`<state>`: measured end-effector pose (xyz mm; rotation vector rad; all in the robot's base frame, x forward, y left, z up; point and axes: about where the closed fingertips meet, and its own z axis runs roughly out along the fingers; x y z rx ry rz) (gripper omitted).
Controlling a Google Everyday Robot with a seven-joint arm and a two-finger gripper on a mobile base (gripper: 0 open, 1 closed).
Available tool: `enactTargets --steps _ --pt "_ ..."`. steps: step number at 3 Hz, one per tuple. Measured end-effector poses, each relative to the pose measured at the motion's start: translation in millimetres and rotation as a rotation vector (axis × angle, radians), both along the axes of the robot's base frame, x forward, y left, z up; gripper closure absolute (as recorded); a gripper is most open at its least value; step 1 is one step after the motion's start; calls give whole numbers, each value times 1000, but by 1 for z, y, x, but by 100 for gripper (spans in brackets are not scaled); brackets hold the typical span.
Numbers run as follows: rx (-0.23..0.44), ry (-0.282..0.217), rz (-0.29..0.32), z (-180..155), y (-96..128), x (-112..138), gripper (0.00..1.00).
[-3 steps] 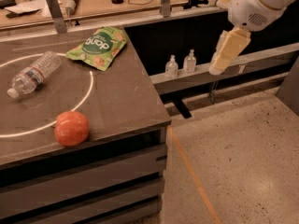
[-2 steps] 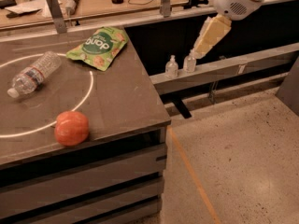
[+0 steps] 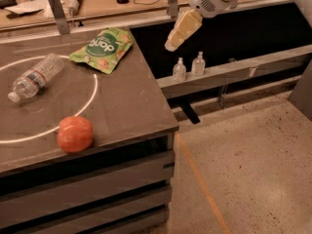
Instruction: Move green rice chip bag near apple
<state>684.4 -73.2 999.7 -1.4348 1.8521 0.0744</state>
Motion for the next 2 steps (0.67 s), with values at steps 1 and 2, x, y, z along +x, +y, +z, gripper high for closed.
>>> enactTargets --steps 1,2 --pt "25 82 -33 -19 30 14 0" --pt "28 152 -60 -34 46 18 0"
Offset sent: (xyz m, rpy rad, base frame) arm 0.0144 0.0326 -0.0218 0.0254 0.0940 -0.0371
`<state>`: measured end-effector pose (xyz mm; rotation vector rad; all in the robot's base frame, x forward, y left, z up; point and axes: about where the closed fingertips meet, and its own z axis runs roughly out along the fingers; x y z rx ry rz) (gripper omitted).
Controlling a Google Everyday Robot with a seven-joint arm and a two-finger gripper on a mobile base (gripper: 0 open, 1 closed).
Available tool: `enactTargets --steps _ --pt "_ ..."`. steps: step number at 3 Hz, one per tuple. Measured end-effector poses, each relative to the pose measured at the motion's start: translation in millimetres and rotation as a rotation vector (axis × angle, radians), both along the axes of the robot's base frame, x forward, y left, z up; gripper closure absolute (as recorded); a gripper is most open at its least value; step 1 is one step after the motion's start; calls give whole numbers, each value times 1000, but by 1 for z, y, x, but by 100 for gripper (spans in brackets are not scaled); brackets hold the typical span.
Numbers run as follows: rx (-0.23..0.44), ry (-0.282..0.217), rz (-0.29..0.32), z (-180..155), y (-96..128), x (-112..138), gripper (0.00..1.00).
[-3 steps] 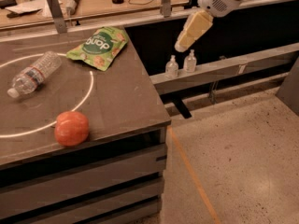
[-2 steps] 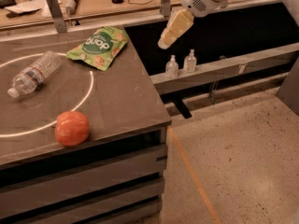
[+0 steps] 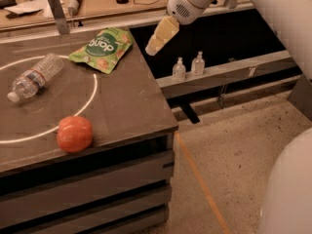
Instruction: Move green rice chip bag near apple
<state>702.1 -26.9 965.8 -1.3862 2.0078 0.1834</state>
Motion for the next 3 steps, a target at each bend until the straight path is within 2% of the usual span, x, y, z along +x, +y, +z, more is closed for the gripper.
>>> enactTargets --steps 2,3 --pt "-2 -9 4 -4 8 4 0" --pt "37 -44 27 -18 33 23 0"
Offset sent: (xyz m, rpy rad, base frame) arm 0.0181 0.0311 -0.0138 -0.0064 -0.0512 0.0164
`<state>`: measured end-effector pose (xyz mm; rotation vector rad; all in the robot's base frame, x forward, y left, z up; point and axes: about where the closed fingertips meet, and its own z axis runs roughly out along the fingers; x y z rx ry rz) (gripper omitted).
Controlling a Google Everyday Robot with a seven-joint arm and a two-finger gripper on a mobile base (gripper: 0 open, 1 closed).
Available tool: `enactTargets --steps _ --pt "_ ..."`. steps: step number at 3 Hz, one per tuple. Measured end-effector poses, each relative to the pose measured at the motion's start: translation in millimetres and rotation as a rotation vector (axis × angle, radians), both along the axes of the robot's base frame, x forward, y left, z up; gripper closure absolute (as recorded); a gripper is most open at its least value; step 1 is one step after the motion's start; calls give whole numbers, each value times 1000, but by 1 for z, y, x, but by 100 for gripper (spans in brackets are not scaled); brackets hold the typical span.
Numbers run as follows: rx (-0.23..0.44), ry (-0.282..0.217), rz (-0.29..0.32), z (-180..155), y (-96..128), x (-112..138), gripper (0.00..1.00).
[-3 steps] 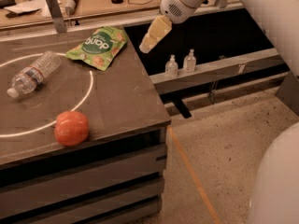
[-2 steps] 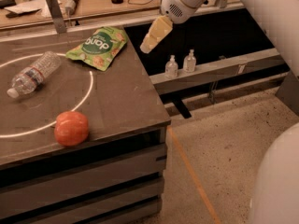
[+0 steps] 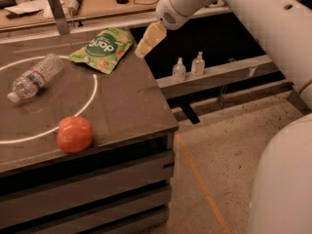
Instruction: Move green rice chip bag near apple
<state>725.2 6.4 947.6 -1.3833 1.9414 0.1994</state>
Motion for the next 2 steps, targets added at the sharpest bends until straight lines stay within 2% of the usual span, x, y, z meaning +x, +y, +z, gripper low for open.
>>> enactTargets --steps 2 --pt "108 -79 -2 -23 51 44 0"
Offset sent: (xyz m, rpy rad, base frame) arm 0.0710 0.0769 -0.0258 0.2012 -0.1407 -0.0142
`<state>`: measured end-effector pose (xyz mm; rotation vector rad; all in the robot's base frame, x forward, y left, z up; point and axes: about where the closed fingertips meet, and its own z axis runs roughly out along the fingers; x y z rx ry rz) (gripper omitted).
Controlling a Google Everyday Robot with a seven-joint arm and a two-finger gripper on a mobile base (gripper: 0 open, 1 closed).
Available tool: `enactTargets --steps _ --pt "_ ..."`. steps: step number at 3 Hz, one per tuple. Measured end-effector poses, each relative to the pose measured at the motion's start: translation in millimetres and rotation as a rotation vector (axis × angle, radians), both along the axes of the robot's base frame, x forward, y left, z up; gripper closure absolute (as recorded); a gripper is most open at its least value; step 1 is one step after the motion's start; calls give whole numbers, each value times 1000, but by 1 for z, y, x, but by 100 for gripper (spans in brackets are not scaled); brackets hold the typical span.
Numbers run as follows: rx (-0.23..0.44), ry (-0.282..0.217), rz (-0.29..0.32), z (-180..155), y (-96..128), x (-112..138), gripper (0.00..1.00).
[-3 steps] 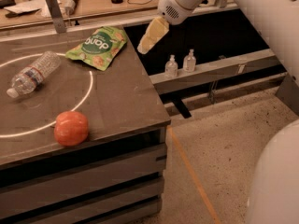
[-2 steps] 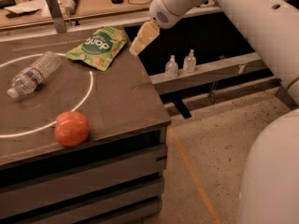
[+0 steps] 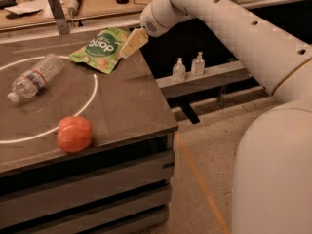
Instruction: Move green rice chip bag near apple
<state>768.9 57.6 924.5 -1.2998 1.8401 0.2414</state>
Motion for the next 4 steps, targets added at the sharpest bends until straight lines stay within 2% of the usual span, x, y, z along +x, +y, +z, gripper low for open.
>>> enactTargets --steps 1,2,3,4 --pt "60 -5 22 -9 27 14 0" --pt "130 15 46 -20 55 21 0" --pt "169 27 61 -28 79 26 0" --pt "151 47 26 -49 97 33 0"
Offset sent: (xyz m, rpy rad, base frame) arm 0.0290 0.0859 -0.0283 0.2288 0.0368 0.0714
